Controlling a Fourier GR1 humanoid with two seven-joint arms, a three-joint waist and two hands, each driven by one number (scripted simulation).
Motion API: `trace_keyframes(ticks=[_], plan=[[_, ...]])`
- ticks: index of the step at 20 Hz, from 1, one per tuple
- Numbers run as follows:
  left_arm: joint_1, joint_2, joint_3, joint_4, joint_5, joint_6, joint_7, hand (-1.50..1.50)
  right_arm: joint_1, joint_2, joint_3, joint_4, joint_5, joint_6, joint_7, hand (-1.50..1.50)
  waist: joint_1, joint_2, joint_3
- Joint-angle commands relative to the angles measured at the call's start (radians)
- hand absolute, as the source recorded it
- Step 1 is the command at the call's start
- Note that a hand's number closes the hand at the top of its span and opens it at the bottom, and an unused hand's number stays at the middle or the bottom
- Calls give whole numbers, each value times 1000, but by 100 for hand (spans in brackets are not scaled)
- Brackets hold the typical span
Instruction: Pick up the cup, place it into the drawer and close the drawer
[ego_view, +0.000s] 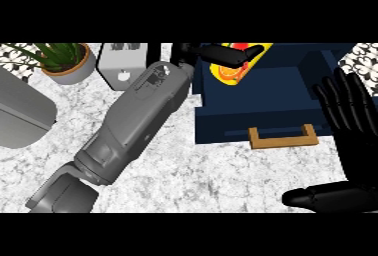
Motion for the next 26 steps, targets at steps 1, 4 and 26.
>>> trace_keyframes(ticks=[1,4,26], plan=[[-41,0,-99,58,48,31,-19,150,-55,-20,-25,53,-31,20,-7,-150,-11,4,0],[15,0,-164,81,72,34,-68,150,-52,-26,-27,19,-49,18,29,-150,-24,6,0],[-80,0,-263,65,262,55,-90,-150,-33,-3,-7,18,-112,54,8,-150,-26,7,0]])
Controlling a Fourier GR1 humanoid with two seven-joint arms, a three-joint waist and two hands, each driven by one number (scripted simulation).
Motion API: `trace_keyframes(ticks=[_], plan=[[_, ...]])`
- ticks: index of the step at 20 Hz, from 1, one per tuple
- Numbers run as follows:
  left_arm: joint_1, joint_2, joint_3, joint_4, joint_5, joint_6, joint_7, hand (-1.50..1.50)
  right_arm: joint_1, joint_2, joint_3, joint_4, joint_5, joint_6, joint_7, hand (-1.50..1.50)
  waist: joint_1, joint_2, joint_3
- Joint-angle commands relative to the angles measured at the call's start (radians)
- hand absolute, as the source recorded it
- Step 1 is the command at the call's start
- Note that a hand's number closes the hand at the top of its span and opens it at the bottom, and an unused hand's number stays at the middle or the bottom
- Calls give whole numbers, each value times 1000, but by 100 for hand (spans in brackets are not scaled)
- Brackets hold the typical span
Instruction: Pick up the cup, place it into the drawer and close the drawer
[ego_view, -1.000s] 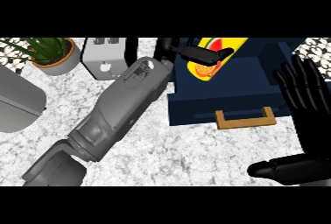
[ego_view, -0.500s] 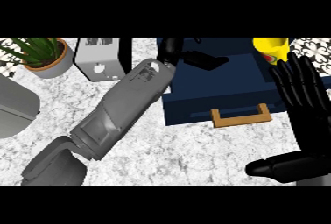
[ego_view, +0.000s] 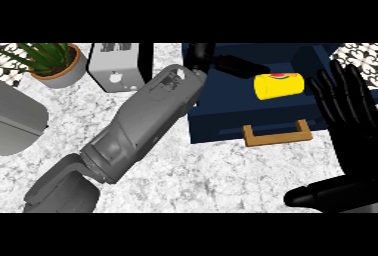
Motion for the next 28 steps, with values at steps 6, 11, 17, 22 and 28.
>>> trace_keyframes(ticks=[6,11,17,22,28], plan=[[99,0,55,-153,83,-57,-106,-150,77,-33,-41,-110,-108,27,77,-150,82,-26,-1],[109,42,142,-180,92,-52,-73,-150,26,-111,-20,-106,-84,86,118,150,103,-27,-2],[304,154,145,-385,92,-30,-40,-150,99,-195,-33,-127,16,177,73,150,129,-35,-2],[500,263,141,-613,100,-33,20,-150,154,-194,17,-147,142,184,61,150,137,-36,-2],[693,409,179,-873,109,-46,112,-150,84,-180,37,-8,260,160,26,150,129,-29,-1]])
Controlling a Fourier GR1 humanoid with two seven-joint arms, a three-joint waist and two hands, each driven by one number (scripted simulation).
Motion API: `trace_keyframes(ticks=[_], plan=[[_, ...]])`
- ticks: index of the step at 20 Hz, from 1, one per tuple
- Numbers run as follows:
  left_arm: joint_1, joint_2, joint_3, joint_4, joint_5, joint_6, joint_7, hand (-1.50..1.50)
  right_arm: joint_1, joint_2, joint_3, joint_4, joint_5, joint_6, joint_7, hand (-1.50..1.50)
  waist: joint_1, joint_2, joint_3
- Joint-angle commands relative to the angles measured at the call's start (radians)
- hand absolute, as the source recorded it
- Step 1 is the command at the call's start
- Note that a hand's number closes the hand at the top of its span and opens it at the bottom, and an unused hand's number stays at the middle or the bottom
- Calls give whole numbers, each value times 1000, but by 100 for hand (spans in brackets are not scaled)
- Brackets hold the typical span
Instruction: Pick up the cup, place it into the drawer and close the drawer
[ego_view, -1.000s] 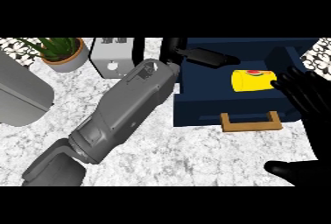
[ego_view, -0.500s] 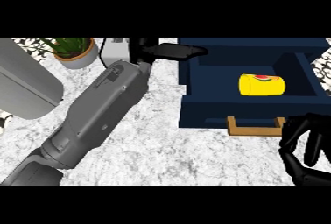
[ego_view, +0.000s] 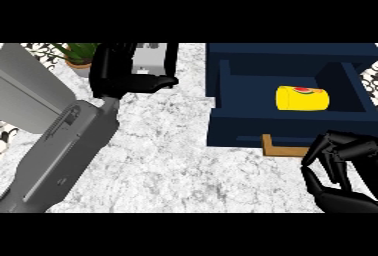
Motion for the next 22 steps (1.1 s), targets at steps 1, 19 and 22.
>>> trace_keyframes(ticks=[1,19,22], plan=[[203,69,11,-159,4,-39,-3,-150,-18,18,29,73,123,-28,-57,150,-2,4,0],[506,220,220,-264,59,-306,-26,-150,-201,23,304,630,798,-271,-358,-150,-18,11,0],[611,243,238,-367,43,-312,-29,-150,-268,57,299,726,835,-273,-304,-150,-10,9,0]])
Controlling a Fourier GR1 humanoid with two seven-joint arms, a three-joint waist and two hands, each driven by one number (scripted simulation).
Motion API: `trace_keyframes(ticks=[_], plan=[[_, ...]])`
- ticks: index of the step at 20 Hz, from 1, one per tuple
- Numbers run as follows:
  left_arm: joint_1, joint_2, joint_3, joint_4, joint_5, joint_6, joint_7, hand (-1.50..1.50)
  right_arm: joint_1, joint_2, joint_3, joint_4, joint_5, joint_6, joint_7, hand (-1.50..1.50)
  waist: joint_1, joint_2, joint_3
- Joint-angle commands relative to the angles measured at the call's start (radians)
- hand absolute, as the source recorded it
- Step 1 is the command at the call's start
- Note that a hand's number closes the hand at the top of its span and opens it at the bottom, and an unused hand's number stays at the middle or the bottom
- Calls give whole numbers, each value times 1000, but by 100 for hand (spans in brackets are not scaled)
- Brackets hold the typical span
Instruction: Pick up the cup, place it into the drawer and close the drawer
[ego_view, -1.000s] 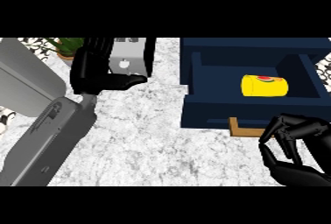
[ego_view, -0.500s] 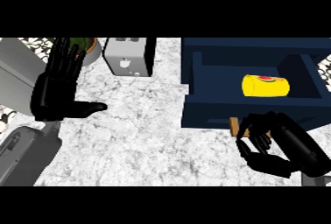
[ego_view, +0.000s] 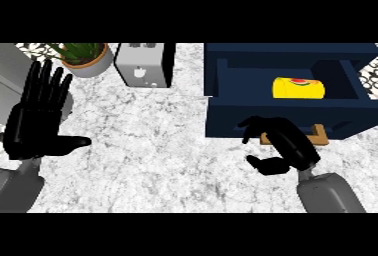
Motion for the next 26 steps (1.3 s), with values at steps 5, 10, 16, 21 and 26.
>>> trace_keyframes(ticks=[5,10,16,21,26], plan=[[88,31,105,2,8,-131,23,-150,-145,39,-9,379,134,-112,-99,-150,-4,1,0],[145,7,148,-9,8,-184,15,-150,-355,91,-87,644,122,-120,-133,-150,2,3,0],[203,-25,157,-12,-38,-235,-39,-150,-512,63,-194,906,70,-121,-253,-150,11,5,1],[165,-11,179,54,-33,-298,-34,-150,-618,23,-237,1122,81,-157,-347,-150,34,17,1],[137,-25,178,44,-35,-288,-21,-150,-687,-64,-274,1212,73,-123,-401,-150,52,27,2]])
